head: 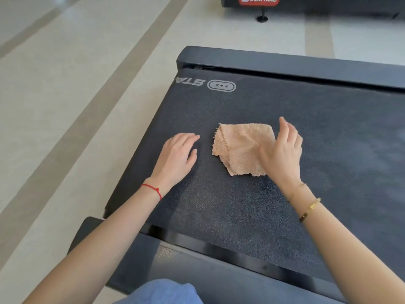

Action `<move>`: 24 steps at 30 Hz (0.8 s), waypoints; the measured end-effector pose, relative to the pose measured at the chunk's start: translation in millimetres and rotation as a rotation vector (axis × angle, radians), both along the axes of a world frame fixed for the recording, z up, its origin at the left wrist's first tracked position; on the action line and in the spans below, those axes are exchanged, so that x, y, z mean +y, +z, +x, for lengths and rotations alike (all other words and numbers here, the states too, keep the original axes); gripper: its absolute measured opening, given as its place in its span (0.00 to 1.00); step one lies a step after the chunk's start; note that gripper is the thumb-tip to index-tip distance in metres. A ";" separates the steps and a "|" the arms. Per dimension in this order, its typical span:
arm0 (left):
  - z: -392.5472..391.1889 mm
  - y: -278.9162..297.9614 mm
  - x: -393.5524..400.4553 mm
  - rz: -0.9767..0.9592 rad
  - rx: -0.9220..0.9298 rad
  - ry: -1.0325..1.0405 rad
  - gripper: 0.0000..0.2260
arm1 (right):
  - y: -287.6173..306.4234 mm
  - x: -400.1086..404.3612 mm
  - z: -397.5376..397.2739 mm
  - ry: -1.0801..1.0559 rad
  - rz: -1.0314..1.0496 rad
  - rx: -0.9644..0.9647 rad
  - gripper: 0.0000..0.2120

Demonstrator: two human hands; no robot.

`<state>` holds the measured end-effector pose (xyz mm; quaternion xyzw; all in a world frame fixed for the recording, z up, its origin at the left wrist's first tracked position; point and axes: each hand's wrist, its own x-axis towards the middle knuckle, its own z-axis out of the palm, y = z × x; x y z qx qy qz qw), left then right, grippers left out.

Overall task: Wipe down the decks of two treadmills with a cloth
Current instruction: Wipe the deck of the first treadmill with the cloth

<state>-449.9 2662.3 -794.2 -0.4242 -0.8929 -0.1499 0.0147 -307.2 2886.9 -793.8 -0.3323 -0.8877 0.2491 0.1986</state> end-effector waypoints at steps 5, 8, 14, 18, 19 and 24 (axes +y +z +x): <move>-6.4 -12.0 6.1 -0.030 0.022 0.026 0.19 | -11.4 -12.3 -6.3 0.369 0.147 -0.339 0.27; -11.1 -17.9 8.5 -0.057 0.015 0.056 0.21 | -18.8 -22.2 -14.5 0.389 0.184 -0.454 0.28; -22.4 -28.1 12.3 -0.067 -0.022 0.084 0.22 | -28.6 -28.7 3.3 0.576 0.287 -0.397 0.28; -33.4 -31.1 18.3 -0.070 -0.040 0.110 0.23 | -30.6 2.4 -31.5 0.553 0.317 -0.402 0.27; -36.5 -31.4 19.6 -0.071 -0.042 0.116 0.24 | -29.9 10.8 -49.2 0.514 0.314 -0.405 0.26; -53.0 -34.2 24.0 -0.087 -0.054 0.153 0.24 | -27.8 13.4 -106.0 0.412 0.247 -0.374 0.24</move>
